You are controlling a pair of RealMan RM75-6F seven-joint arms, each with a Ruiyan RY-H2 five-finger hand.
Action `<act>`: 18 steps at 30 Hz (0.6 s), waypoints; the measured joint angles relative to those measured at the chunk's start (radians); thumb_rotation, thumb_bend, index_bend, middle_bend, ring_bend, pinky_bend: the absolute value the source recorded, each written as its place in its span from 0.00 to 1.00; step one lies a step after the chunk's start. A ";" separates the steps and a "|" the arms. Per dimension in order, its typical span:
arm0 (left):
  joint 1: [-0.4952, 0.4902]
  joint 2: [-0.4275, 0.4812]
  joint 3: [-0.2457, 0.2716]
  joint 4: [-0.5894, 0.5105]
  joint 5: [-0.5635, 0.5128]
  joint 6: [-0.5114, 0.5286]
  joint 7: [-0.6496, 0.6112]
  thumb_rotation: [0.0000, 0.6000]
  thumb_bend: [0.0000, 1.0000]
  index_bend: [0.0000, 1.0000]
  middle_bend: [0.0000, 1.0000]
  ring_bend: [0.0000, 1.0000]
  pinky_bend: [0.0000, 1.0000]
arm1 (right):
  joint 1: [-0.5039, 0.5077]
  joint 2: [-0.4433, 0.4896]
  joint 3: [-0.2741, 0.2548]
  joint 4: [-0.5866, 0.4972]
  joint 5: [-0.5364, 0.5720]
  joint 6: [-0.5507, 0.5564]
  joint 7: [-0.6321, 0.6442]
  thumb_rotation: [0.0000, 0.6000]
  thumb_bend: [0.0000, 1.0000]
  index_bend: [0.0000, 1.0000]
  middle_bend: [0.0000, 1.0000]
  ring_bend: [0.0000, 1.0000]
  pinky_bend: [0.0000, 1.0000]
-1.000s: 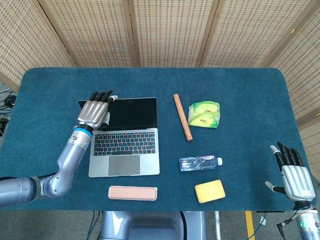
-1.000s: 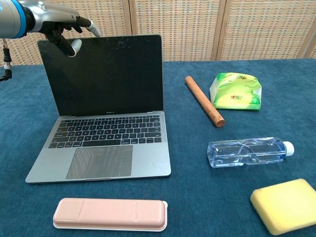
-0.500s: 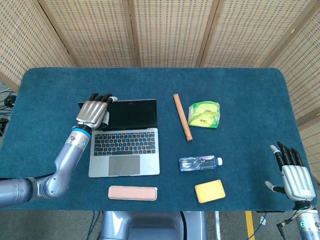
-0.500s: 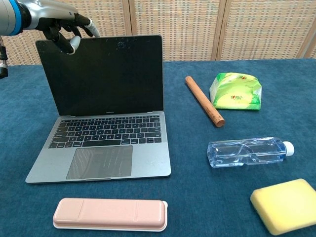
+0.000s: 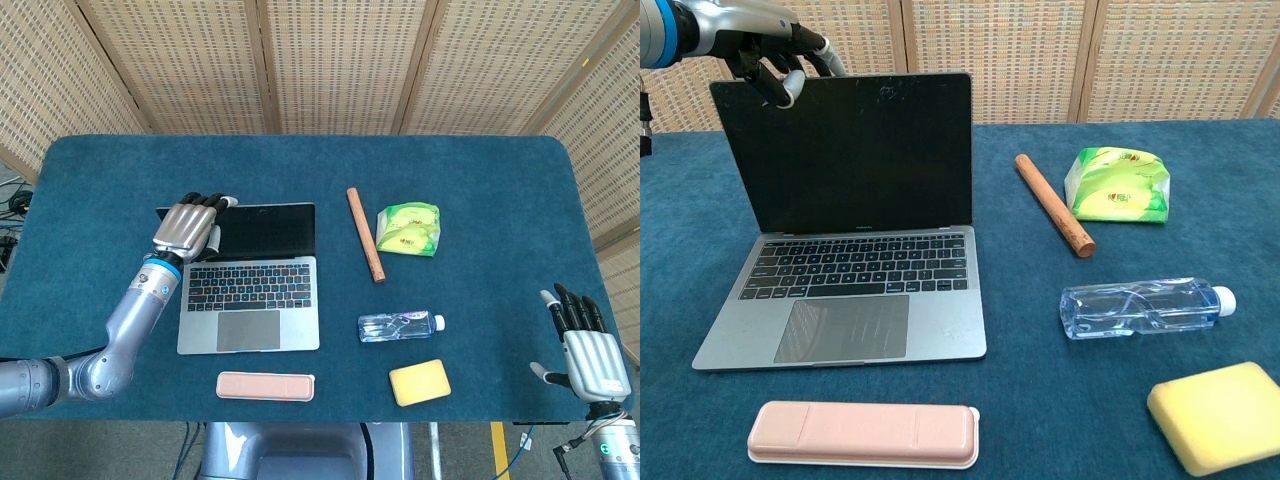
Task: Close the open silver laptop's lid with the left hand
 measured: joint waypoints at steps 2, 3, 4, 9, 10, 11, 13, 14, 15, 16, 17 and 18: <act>0.002 0.009 0.000 -0.011 0.000 -0.007 -0.011 1.00 0.78 0.28 0.18 0.20 0.11 | 0.000 0.000 0.000 0.000 0.000 -0.001 -0.002 1.00 0.05 0.00 0.00 0.00 0.00; 0.002 0.014 0.000 -0.016 0.001 -0.012 -0.015 1.00 0.78 0.28 0.19 0.21 0.11 | 0.000 0.000 0.000 0.000 0.000 -0.001 -0.002 1.00 0.05 0.00 0.00 0.00 0.00; 0.003 0.018 0.000 -0.020 0.002 -0.015 -0.020 1.00 0.78 0.28 0.19 0.21 0.11 | 0.000 0.000 0.000 -0.001 0.001 -0.001 -0.002 1.00 0.05 0.00 0.00 0.00 0.00; 0.009 0.044 0.004 -0.048 0.018 -0.029 -0.042 1.00 0.78 0.29 0.20 0.23 0.13 | 0.000 0.001 -0.001 -0.003 0.002 -0.003 -0.002 1.00 0.05 0.00 0.00 0.00 0.00; 0.010 0.048 0.004 -0.053 0.020 -0.031 -0.046 1.00 0.78 0.29 0.20 0.23 0.13 | 0.001 0.001 -0.001 -0.003 0.002 -0.003 -0.002 1.00 0.05 0.00 0.00 0.00 0.00; 0.012 0.055 0.005 -0.060 0.024 -0.035 -0.053 1.00 0.78 0.29 0.20 0.23 0.13 | 0.001 0.001 -0.002 -0.004 0.002 -0.004 -0.002 1.00 0.05 0.00 0.00 0.00 0.00; 0.015 0.064 0.007 -0.071 0.030 -0.041 -0.063 1.00 0.78 0.29 0.21 0.23 0.14 | 0.000 0.001 -0.002 -0.004 0.002 -0.003 -0.003 1.00 0.05 0.00 0.00 0.00 0.00; 0.017 0.070 0.009 -0.077 0.036 -0.044 -0.068 1.00 0.78 0.29 0.21 0.24 0.15 | 0.001 0.001 -0.002 -0.004 0.002 -0.003 -0.003 1.00 0.05 0.00 0.00 0.00 0.00; 0.018 0.075 0.010 -0.081 0.041 -0.045 -0.072 1.00 0.78 0.29 0.21 0.24 0.15 | 0.001 0.002 -0.002 -0.005 0.002 -0.004 -0.003 1.00 0.05 0.00 0.00 0.00 0.00; 0.020 0.079 0.010 -0.086 0.045 -0.046 -0.077 1.00 0.78 0.29 0.21 0.24 0.15 | 0.001 0.002 -0.002 -0.005 0.002 -0.005 -0.004 1.00 0.05 0.00 0.00 0.00 0.00; 0.022 0.085 0.011 -0.092 0.048 -0.049 -0.084 1.00 0.78 0.29 0.21 0.24 0.15 | 0.001 0.002 -0.002 -0.006 0.002 -0.006 -0.004 1.00 0.05 0.00 0.00 0.00 0.00; 0.023 0.089 0.012 -0.096 0.050 -0.052 -0.089 1.00 0.78 0.30 0.21 0.24 0.16 | 0.001 0.002 -0.002 -0.006 0.003 -0.006 -0.004 1.00 0.05 0.00 0.00 0.00 0.00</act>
